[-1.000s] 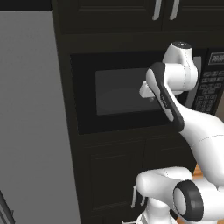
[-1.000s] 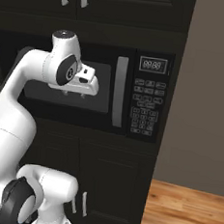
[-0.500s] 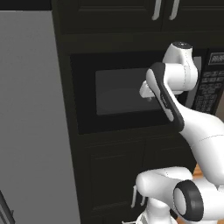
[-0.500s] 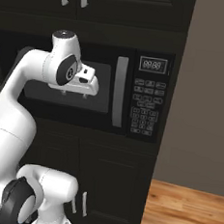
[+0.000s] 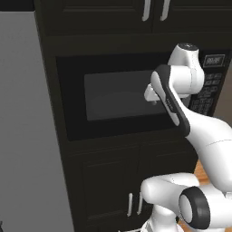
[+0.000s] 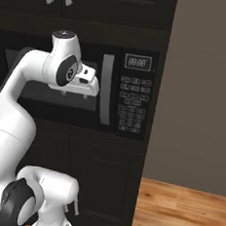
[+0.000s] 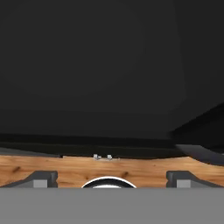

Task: Place the sponge inside the microwave to prepare for sanitizing.

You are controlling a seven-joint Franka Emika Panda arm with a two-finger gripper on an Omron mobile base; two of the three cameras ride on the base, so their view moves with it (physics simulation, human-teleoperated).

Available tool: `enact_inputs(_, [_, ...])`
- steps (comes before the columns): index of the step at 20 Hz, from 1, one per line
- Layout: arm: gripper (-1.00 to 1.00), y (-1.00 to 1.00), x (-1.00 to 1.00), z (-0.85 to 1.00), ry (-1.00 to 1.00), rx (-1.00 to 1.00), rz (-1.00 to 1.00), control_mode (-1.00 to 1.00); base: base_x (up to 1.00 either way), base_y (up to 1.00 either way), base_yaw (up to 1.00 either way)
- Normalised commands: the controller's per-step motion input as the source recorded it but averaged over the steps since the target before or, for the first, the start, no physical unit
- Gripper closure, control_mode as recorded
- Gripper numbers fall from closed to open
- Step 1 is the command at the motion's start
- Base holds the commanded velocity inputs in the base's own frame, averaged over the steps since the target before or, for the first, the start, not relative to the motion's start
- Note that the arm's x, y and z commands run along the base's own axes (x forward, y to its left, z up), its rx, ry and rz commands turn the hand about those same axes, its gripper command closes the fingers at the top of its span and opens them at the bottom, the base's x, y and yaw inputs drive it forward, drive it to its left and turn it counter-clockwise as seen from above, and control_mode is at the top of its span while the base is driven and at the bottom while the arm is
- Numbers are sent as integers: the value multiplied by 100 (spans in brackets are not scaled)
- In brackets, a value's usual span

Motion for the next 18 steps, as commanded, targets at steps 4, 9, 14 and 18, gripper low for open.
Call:
enact_inputs(4, [-100, 0, 0, 0, 0, 0, 0, 100, -31, -28, -2])
enact_inputs(9, [-100, 0, 0, 0, 0, 0, 0, 100, -32, -3, 0])
enact_inputs(14, [-100, 0, 0, 0, 0, 0, 0, 100, -41, -10, 0])
enact_inputs(18, [-100, 0, 0, 0, 0, 0, 0, 100, -34, -12, 0])
